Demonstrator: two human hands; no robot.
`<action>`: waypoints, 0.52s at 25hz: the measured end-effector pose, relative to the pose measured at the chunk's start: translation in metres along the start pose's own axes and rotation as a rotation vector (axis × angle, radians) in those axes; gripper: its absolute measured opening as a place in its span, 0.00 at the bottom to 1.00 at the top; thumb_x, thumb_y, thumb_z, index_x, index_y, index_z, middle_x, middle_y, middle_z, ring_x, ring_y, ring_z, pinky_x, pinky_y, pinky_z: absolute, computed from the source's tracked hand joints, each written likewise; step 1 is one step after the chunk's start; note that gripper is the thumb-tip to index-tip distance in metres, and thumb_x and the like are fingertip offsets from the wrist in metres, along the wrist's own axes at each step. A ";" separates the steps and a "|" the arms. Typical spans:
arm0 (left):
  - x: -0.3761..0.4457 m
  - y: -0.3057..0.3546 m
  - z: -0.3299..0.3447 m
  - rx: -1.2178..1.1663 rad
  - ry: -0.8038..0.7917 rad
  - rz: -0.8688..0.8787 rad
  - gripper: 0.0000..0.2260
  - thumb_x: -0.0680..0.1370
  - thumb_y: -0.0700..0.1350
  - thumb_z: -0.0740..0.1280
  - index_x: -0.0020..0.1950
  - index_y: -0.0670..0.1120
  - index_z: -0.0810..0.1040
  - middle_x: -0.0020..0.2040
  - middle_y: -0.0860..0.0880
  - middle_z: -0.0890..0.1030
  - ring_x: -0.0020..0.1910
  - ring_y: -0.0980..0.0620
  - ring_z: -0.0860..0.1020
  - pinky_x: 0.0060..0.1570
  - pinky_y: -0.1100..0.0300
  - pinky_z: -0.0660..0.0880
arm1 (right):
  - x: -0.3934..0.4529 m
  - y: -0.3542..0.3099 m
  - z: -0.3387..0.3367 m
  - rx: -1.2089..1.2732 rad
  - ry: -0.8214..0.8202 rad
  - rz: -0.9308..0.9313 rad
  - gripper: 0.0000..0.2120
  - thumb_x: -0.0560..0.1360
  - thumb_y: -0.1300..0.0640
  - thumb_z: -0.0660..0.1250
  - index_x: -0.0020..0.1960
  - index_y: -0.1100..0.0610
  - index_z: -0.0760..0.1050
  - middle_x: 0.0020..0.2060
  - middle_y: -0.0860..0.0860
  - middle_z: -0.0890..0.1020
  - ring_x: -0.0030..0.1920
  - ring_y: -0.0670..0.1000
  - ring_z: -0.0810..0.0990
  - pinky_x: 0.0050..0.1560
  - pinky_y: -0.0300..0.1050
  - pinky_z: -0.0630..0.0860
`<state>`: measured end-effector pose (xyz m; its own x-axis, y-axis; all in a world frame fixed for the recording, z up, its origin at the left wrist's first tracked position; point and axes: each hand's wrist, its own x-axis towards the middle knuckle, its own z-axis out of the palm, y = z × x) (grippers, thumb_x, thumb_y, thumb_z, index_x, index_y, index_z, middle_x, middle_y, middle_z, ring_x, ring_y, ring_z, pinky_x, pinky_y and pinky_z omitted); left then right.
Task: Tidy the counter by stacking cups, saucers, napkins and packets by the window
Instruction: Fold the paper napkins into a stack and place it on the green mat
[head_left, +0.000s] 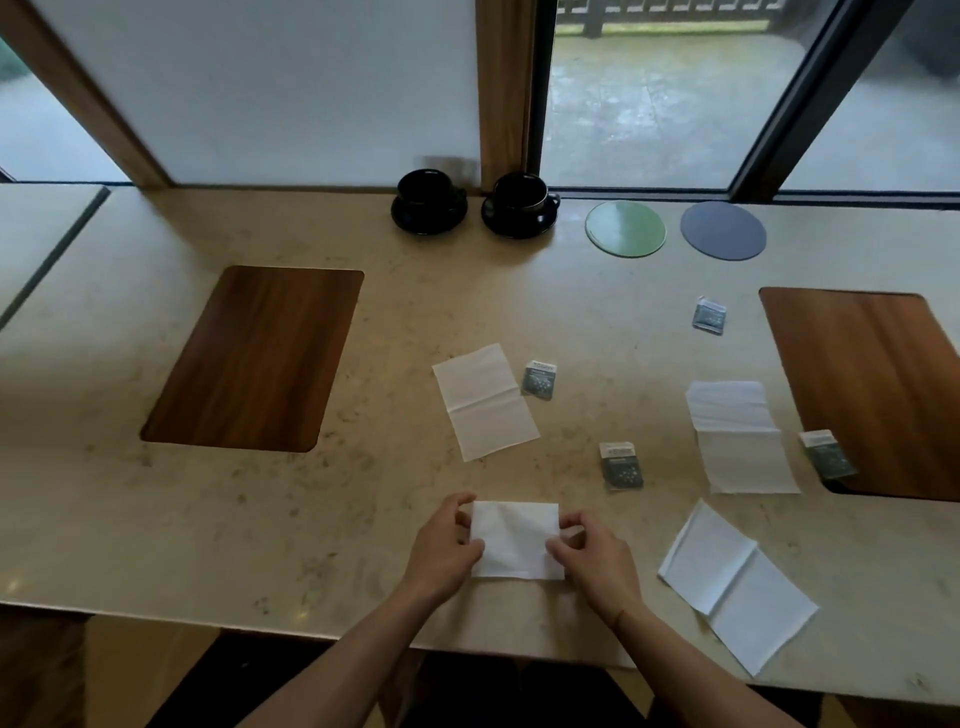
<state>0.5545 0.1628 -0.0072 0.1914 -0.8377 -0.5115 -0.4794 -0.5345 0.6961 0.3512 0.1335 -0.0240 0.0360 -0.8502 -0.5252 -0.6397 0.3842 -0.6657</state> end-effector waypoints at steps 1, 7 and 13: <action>0.000 -0.001 -0.001 0.014 -0.014 0.006 0.26 0.72 0.38 0.68 0.69 0.52 0.69 0.53 0.52 0.78 0.47 0.56 0.79 0.44 0.65 0.77 | 0.001 0.003 0.001 -0.021 0.009 0.003 0.09 0.74 0.50 0.70 0.52 0.43 0.75 0.46 0.46 0.83 0.44 0.45 0.82 0.46 0.46 0.82; 0.002 -0.003 -0.015 0.105 -0.055 0.056 0.23 0.78 0.41 0.65 0.72 0.53 0.67 0.52 0.55 0.76 0.49 0.56 0.76 0.48 0.66 0.72 | 0.005 0.007 0.005 -0.087 0.030 0.040 0.08 0.73 0.48 0.71 0.51 0.42 0.75 0.45 0.45 0.84 0.42 0.44 0.82 0.46 0.48 0.82; 0.005 -0.006 -0.023 0.184 -0.068 0.079 0.24 0.76 0.42 0.66 0.72 0.53 0.67 0.56 0.52 0.78 0.51 0.54 0.77 0.52 0.61 0.74 | 0.007 0.007 0.008 -0.110 0.064 0.074 0.07 0.72 0.47 0.72 0.47 0.42 0.75 0.40 0.44 0.83 0.38 0.44 0.82 0.44 0.49 0.83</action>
<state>0.5776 0.1594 -0.0024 0.0917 -0.8631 -0.4966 -0.6404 -0.4330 0.6343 0.3536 0.1334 -0.0363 -0.0611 -0.8436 -0.5335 -0.7190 0.4080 -0.5627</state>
